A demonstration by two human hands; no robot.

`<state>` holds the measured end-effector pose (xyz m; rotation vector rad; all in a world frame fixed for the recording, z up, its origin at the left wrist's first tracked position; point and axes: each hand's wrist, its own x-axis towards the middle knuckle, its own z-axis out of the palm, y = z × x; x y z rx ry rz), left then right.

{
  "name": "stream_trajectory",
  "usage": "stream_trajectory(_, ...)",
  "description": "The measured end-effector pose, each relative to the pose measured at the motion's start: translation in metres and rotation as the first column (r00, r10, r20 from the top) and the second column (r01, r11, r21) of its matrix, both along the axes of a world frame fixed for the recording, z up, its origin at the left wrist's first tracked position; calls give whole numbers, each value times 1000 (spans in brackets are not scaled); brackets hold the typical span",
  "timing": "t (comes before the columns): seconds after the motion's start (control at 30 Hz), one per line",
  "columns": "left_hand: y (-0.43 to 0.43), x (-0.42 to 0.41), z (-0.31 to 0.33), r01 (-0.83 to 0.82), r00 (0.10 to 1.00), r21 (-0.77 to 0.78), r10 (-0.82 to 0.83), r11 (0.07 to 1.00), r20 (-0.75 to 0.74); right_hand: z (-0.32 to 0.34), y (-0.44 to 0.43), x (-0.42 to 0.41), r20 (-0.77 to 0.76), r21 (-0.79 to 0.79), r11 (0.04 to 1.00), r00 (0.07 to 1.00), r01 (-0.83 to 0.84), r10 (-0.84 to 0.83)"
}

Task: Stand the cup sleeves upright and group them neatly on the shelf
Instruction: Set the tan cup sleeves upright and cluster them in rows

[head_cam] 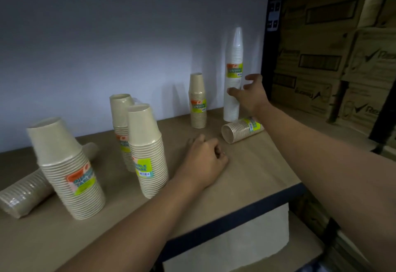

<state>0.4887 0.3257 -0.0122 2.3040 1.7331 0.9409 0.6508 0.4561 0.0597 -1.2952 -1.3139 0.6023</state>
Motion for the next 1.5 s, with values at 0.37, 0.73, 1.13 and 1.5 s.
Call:
stream_trajectory(0.37,6,0,-8,17,999,40,-16,999,-36,1,32,-11,58,-45,999,998,24,-21)
stream_trajectory(0.73,-11,2,3,39,997,21,-38,999,-61,20,-33,-11,13,165,980,994,107,-111)
stream_trajectory(1.13,-121,-21,32,32,999,170,-39,985,37,25,-196,-32,19,255,966,999,34,-40)
stream_trajectory(1.5,-218,-143,31,-137,989,195,124,971,76,14,-314,-138,-60,284,938,973,-196,222)
